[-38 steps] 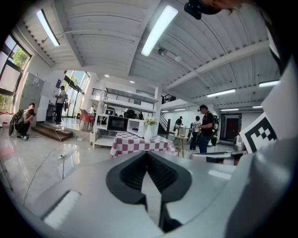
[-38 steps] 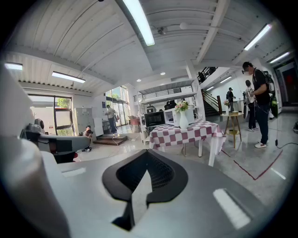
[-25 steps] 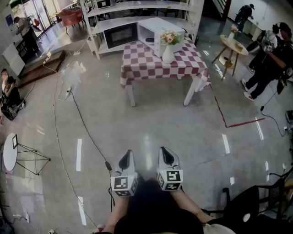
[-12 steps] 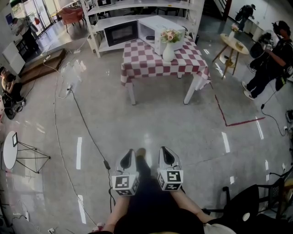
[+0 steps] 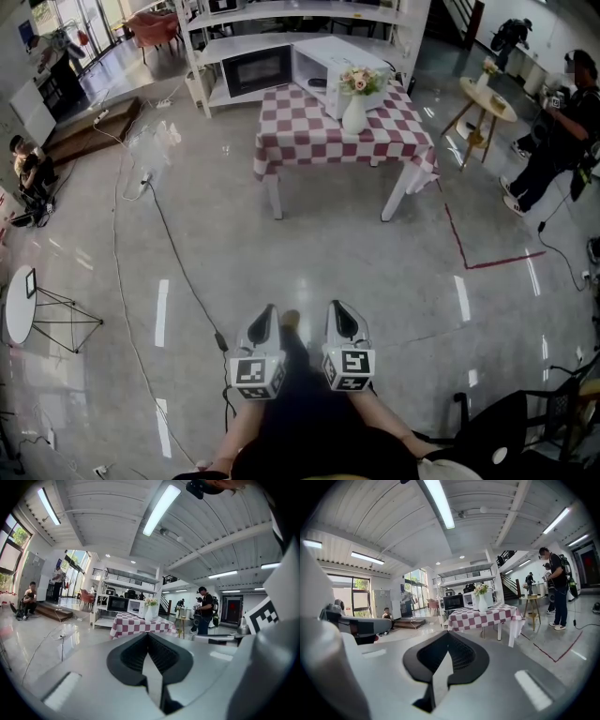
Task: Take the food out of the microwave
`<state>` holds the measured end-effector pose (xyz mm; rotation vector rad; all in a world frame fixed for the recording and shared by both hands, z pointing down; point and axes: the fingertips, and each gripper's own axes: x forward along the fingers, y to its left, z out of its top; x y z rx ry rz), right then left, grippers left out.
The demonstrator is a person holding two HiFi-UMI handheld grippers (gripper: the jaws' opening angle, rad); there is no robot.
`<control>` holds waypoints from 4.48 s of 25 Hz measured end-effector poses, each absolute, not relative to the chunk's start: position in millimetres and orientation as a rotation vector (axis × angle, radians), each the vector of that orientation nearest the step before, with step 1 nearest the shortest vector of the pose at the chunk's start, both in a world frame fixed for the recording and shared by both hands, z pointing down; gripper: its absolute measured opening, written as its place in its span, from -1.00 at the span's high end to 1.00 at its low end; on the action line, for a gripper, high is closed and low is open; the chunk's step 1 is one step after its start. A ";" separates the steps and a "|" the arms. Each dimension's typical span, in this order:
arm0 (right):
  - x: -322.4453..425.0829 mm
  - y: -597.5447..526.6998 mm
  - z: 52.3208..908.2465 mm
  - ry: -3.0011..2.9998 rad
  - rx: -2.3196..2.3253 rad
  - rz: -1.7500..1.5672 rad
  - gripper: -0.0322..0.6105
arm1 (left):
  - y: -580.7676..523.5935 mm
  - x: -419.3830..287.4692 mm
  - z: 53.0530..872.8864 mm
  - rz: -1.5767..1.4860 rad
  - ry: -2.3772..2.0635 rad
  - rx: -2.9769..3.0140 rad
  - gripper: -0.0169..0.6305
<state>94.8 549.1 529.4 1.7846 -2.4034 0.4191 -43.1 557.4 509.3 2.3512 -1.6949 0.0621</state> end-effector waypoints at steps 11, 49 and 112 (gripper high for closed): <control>84.8 508.4 527.3 -2.421 1.750 0.423 0.90 | 519.6 -46.5 505.2 0.049 -1.709 2.330 0.92; 42.3 322.3 535.8 -2.350 1.758 0.449 0.90 | 331.2 -111.4 506.3 0.039 -1.726 2.240 0.92; 28.5 254.4 539.4 -2.181 1.959 0.452 0.90 | 236.9 -142.5 536.2 0.133 -1.600 2.313 0.92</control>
